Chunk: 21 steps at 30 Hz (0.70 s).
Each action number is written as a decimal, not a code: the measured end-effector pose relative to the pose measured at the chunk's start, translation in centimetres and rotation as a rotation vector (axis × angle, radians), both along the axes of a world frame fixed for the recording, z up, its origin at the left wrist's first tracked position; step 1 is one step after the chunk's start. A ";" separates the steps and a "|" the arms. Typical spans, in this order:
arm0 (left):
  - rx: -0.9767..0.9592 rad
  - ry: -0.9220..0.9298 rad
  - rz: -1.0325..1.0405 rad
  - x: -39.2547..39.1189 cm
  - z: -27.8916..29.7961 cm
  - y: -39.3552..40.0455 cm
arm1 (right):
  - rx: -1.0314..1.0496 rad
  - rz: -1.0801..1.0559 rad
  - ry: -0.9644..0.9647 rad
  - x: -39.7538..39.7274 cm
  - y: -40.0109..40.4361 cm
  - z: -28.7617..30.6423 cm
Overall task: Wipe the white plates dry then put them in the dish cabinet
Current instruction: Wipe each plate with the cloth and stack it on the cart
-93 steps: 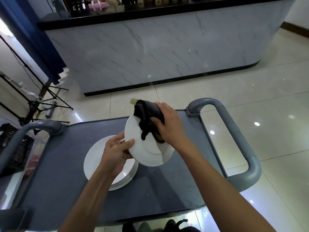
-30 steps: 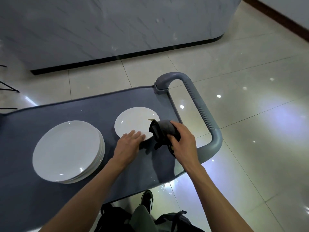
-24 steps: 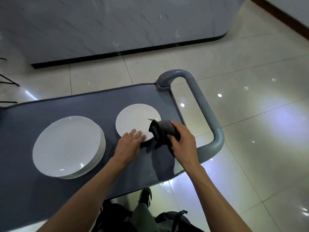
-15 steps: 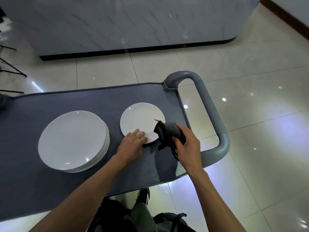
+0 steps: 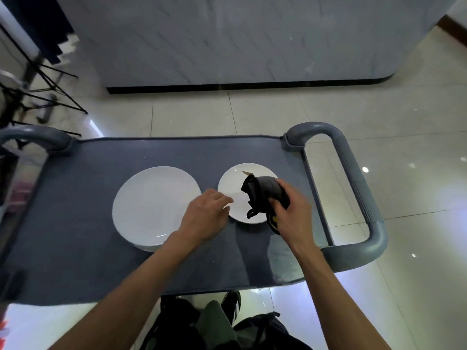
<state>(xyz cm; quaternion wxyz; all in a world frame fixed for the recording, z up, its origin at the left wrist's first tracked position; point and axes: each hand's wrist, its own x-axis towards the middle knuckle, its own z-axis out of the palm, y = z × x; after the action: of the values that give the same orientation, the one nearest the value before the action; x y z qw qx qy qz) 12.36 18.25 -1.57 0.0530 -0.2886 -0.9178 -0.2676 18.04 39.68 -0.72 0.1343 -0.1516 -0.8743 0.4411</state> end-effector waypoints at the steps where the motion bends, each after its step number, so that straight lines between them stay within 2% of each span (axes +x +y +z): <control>1: 0.019 0.007 0.025 -0.1 0.6 -0.9 | -0.003 0.006 0.011 -0.4 -0.7 0.3; 8: 0.133 0.065 0.246 -1.6 2.9 -8.9 | -0.036 0.067 0.041 -3.4 -6.9 1.7; 16: 0.192 -0.211 0.598 -3.9 -0.7 -19.3 | -0.062 0.151 0.044 -5.4 -14.6 3.2; 21: 0.207 -0.412 0.654 -4.5 -1.8 -21.8 | -0.044 0.202 0.026 -6.2 -18.7 3.6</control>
<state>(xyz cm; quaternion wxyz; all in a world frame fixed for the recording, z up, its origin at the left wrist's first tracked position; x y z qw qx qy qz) 7.88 -3.51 -3.34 -0.0210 0.0852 -0.9209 -0.3799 11.88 21.01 2.88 0.0973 -0.0599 -0.8733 0.4736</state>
